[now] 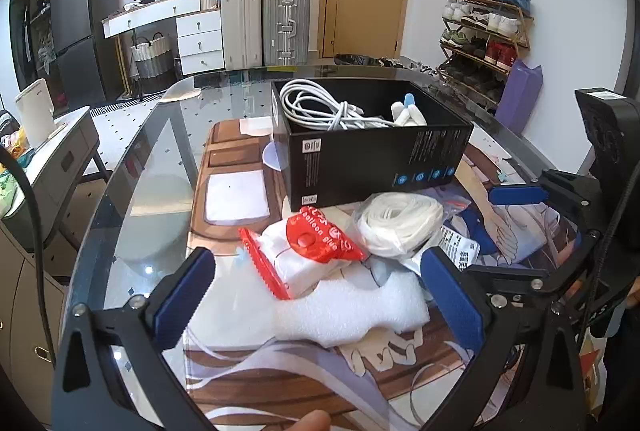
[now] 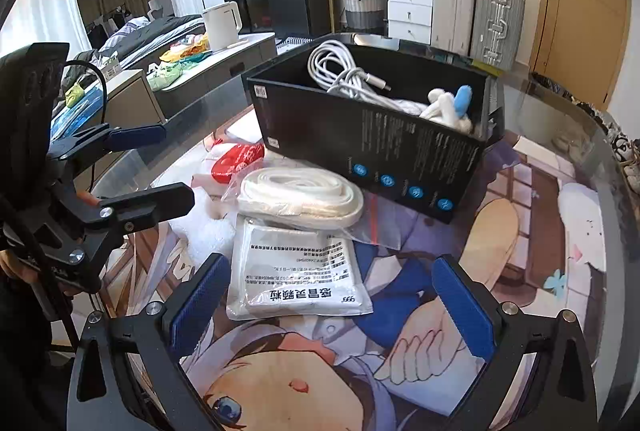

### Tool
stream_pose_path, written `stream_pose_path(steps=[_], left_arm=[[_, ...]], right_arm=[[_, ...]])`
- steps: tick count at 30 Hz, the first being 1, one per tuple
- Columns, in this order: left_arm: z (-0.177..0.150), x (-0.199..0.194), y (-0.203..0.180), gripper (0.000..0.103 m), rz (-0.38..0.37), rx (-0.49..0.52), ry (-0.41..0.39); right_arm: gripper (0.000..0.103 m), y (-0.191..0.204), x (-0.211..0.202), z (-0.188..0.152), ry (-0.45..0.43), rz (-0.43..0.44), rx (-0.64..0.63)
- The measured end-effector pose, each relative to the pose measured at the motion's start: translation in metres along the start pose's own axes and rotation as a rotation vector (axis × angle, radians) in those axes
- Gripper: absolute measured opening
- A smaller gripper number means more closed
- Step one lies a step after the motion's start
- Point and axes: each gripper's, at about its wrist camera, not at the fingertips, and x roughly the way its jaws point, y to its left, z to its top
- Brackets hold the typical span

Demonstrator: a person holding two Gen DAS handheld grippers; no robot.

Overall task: Organize soft objects
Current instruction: 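Move left tool toward white foam block while right tool approaches white printed packet, then close left tool on white foam block while right tool grasps white printed packet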

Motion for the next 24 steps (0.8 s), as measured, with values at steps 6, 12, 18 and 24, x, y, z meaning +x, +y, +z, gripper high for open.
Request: stream_pose_path(steps=[6,12,18,24], left_arm=[[-0.006,0.002,-0.001,0.103,0.0,0.008,0.028],[-0.011,0.003,-0.001,0.103,-0.01,0.001,0.05],[-0.012,0.005,0.001,0.103,-0.026,-0.018,0.059],[-0.012,0.005,0.005,0.103,-0.034,-0.035,0.061]], right_arm=[[0.102,0.002,0.014,-0.003,0.032,0.008,0.004],[0.102,0.01,0.026,-0.001,0.05,-0.001,-0.001],[0.102,0.019,0.035,0.002,0.066,-0.018,-0.009],[0.102,0.021,0.037,0.001,0.065,-0.013,-0.008]])
